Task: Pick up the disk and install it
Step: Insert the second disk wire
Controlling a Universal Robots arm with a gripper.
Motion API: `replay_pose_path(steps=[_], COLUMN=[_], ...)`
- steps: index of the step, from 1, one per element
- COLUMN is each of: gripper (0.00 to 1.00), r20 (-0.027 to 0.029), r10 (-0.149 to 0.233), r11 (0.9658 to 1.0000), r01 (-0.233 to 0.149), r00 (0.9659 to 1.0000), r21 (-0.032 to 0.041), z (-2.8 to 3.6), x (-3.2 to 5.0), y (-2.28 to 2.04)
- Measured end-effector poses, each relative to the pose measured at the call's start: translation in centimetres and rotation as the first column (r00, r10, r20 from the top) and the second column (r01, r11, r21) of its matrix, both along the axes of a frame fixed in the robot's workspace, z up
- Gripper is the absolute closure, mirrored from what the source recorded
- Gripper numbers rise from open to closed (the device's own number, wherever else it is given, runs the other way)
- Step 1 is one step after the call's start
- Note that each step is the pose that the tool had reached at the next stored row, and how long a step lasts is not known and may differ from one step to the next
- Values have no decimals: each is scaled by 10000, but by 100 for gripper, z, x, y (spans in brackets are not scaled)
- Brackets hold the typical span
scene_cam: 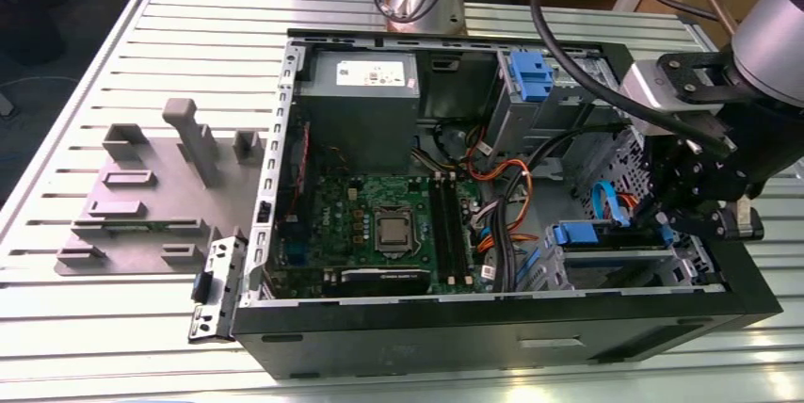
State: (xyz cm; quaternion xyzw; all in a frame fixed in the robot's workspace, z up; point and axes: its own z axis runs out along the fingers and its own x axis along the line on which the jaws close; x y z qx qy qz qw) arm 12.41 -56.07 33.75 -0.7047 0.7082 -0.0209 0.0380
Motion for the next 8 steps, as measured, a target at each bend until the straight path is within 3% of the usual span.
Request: replay_pose_path(steps=[8], gripper=[84], r20=[70], r10=[1], r11=[10000], r01=[-1], r00=[10000], r21=[0], z=[-3], x=[-31], y=[0])
